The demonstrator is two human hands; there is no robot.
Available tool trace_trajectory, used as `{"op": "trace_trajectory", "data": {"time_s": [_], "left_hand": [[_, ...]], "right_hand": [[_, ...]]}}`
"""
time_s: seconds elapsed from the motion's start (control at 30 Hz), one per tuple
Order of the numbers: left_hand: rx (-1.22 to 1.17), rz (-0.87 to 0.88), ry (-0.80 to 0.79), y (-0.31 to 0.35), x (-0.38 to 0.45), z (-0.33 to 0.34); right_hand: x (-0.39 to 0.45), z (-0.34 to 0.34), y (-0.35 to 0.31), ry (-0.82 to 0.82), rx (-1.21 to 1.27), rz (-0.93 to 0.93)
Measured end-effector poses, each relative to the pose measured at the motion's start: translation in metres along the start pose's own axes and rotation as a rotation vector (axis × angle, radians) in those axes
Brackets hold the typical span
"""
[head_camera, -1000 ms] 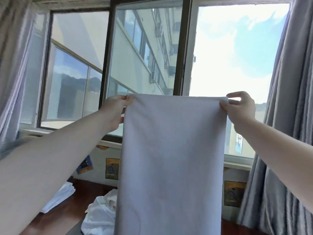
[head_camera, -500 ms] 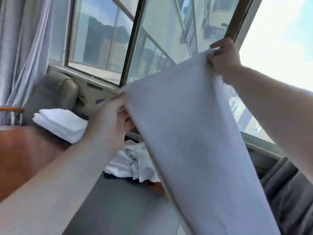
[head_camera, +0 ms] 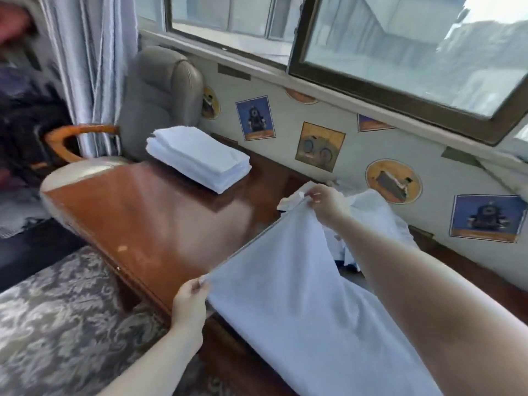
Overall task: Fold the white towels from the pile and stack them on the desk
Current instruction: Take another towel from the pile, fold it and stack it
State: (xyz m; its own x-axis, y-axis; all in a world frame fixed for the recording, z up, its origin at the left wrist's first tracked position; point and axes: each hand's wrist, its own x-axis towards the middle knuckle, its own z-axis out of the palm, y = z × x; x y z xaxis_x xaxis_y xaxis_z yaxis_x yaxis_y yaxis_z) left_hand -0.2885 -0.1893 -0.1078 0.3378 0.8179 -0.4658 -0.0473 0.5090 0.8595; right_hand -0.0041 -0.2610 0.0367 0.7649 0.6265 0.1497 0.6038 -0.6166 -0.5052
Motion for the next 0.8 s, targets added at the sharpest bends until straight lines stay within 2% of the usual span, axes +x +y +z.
{"op": "trace_trajectory", "data": {"time_s": [0.13, 0.3, 0.47, 0.63, 0.8], "left_hand": [[0.199, 0.023, -0.084, 0.008, 0.041, -0.037], [0.450, 0.023, -0.038, 0.021, 0.095, -0.065], [0.742, 0.004, -0.029, 0.053, 0.157, -0.095], [1.045, -0.020, -0.094, 0.092, 0.223, -0.122], [1.204, -0.048, -0.216, 0.118, 0.273, -0.146]], "right_hand": [[0.030, 0.055, -0.044, -0.077, -0.106, -0.042], [0.077, 0.125, -0.071, -0.168, -0.247, -0.059], [0.129, 0.202, -0.095, -0.314, -0.268, -0.048], [0.170, 0.273, -0.130, -0.455, -0.280, -0.013], [0.188, 0.330, -0.152, -0.487, -0.267, 0.050]]}}
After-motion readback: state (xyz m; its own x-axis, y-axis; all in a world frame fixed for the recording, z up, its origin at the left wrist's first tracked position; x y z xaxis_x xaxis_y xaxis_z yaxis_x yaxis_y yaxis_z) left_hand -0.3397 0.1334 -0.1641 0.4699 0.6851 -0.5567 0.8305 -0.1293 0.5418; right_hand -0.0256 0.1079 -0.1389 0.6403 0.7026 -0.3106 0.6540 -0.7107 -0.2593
